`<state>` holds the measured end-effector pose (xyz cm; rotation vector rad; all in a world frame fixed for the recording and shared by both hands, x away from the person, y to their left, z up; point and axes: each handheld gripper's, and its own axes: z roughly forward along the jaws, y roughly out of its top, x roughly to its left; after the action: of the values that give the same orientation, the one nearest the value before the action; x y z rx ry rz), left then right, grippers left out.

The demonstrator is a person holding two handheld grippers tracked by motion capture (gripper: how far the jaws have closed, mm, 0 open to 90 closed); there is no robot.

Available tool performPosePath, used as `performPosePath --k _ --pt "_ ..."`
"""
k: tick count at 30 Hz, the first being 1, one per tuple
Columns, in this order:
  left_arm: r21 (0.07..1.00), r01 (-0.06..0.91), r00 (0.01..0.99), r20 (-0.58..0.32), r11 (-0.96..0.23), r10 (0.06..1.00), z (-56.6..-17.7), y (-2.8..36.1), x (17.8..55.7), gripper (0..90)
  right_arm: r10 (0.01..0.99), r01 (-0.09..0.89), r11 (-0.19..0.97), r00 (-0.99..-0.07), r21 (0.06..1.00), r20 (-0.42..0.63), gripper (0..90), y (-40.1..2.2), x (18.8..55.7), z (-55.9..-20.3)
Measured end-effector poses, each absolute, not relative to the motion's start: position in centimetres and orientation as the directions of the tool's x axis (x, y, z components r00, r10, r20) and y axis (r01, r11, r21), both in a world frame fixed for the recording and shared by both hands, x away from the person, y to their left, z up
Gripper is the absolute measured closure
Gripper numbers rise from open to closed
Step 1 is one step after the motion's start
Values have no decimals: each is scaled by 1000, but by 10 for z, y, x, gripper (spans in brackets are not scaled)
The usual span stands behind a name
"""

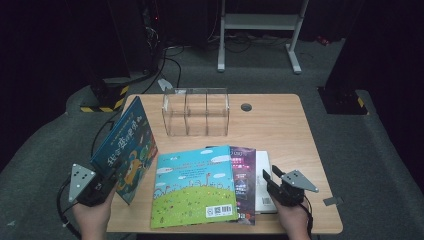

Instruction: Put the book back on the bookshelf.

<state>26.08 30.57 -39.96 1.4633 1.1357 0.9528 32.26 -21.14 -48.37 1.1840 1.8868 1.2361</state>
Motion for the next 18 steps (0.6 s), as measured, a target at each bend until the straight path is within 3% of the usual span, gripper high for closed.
performPosePath --k 6,18 --pt "986 170 228 -34 -5 973 -401 309 261 807 906 364 170 -424 916 0 589 -222 322 -491" --pt "988 155 239 -20 -17 971 -403 306 260 809 902 380 145 -429 914 36 588 -227 324 -495"
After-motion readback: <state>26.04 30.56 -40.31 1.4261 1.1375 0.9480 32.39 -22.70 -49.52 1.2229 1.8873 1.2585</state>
